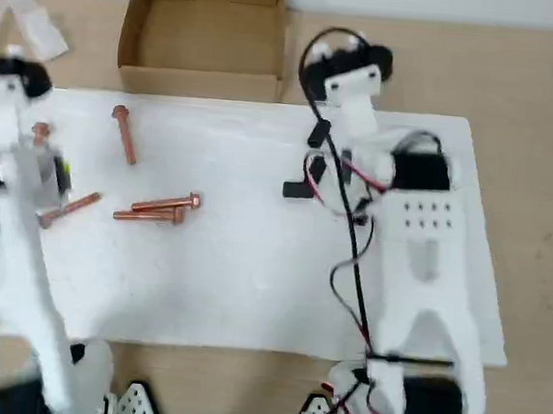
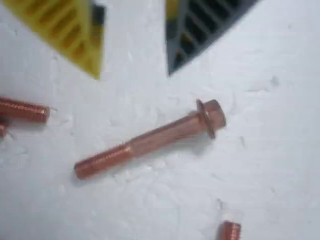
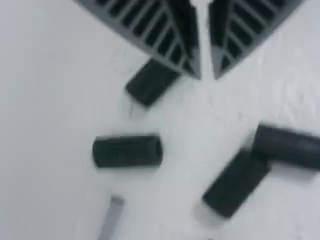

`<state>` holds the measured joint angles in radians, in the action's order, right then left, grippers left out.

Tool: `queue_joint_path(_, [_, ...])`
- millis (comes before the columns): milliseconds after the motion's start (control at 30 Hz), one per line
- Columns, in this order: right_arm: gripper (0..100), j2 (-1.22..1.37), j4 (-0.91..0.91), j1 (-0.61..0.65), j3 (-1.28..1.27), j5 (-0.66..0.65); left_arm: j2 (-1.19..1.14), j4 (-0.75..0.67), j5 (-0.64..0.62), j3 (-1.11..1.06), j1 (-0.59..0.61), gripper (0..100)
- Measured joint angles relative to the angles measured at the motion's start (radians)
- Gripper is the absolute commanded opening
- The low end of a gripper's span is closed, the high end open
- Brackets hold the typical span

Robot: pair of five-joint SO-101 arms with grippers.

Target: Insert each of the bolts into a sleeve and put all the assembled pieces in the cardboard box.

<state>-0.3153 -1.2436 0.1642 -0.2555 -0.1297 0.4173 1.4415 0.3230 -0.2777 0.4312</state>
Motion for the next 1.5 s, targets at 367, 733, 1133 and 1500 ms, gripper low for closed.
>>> queue_joint_path(367, [1.2, 0.137, -0.026, 0.104, 0.127, 0.000, -0.747, 0.296, 0.178, 0.867, 0.037, 11])
queue_joint_path(733, [3.1, 0.144, -0.026, 0.104, 0.127, 0.000, -0.980, 0.281, 0.439, 1.037, 0.097, 11])
queue_joint_path(1133, [4.7, 0.144, -0.003, 0.104, 0.127, 0.000, -1.260, 0.262, 0.388, 1.292, 0.101, 11])
queue_joint_path(1500, [4.7, 0.144, 0.038, 0.104, 0.091, 0.000, -1.458, 0.262, 0.279, 1.522, 0.101, 11])
